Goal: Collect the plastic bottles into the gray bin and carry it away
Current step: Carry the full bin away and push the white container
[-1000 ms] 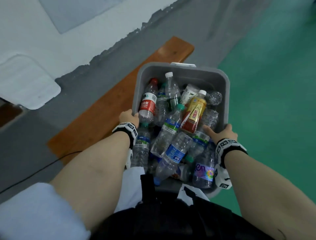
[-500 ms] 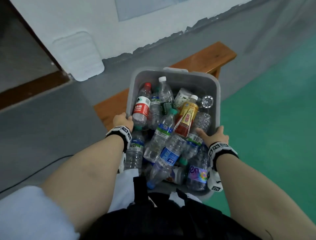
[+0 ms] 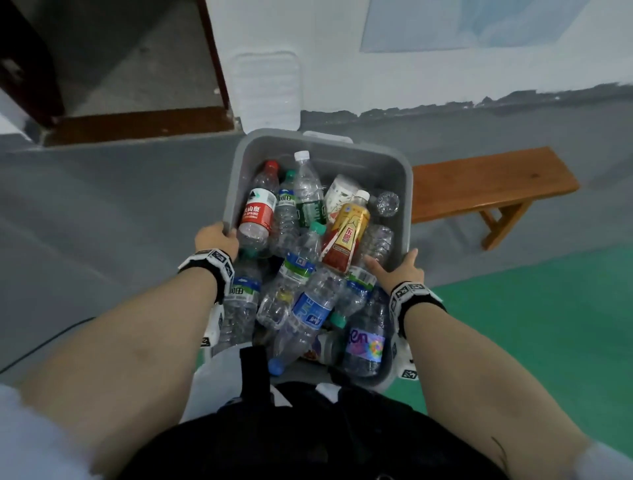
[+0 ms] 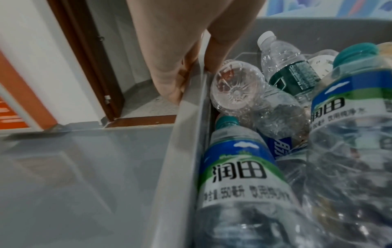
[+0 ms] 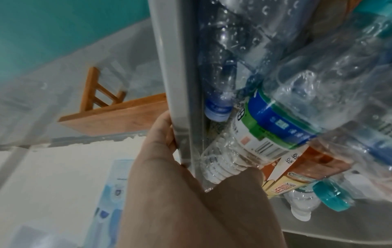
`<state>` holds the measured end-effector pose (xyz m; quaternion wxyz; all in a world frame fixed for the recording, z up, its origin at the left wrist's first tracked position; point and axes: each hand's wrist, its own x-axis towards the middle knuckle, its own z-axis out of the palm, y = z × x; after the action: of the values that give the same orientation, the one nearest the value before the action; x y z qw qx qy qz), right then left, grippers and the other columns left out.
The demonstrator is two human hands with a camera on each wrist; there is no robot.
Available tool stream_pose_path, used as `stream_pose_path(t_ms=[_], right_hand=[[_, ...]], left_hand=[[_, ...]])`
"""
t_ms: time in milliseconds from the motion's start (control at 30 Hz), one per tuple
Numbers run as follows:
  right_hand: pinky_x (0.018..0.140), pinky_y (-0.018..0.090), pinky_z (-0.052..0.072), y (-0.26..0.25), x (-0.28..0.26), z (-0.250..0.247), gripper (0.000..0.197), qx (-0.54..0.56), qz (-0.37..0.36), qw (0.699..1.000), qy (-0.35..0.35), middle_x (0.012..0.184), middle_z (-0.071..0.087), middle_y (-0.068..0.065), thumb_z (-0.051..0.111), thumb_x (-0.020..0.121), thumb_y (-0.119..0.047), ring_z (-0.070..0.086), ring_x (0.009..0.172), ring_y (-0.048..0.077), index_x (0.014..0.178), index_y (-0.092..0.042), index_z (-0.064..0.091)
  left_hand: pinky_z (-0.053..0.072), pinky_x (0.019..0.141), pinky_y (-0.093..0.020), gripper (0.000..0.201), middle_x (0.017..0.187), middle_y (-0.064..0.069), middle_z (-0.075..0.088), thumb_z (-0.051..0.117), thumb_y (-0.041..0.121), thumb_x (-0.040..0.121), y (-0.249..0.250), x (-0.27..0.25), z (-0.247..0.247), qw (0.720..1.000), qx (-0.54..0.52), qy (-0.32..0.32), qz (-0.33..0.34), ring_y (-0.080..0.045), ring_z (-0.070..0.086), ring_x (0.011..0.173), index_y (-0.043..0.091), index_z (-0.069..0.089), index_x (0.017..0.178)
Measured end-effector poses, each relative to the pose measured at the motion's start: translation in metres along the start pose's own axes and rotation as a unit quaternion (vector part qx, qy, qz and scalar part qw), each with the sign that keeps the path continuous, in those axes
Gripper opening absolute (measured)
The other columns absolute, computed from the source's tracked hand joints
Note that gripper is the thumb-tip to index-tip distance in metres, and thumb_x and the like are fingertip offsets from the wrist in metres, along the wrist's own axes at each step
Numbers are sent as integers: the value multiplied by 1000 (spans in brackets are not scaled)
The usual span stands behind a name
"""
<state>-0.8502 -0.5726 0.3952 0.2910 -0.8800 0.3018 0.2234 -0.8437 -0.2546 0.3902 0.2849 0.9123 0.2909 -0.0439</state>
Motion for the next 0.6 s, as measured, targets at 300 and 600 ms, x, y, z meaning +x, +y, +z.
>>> stream_pose_path(t_ms=[300,600], right_hand=[[107,50,36,-94,22,48,121,-115,-106,984,-81,155,20,23,62,72,-71,33,138,40,152,-20,-13],[106,51,36,-195,3,123,120,-187,-146,967,-97,155,17,25,61,74,-70,32,138,41,152,-20,-14]], left_hand=[[44,93,-42,31,115,-28,61,46,20,98,-68,17,-31,989,4,33,-146,-43,55,110,-3,62,112],[45,96,-39,31,117,-24,63,48,21,97,-149,69,-77,973,-30,32,-227,-40,57,111,2,62,118]])
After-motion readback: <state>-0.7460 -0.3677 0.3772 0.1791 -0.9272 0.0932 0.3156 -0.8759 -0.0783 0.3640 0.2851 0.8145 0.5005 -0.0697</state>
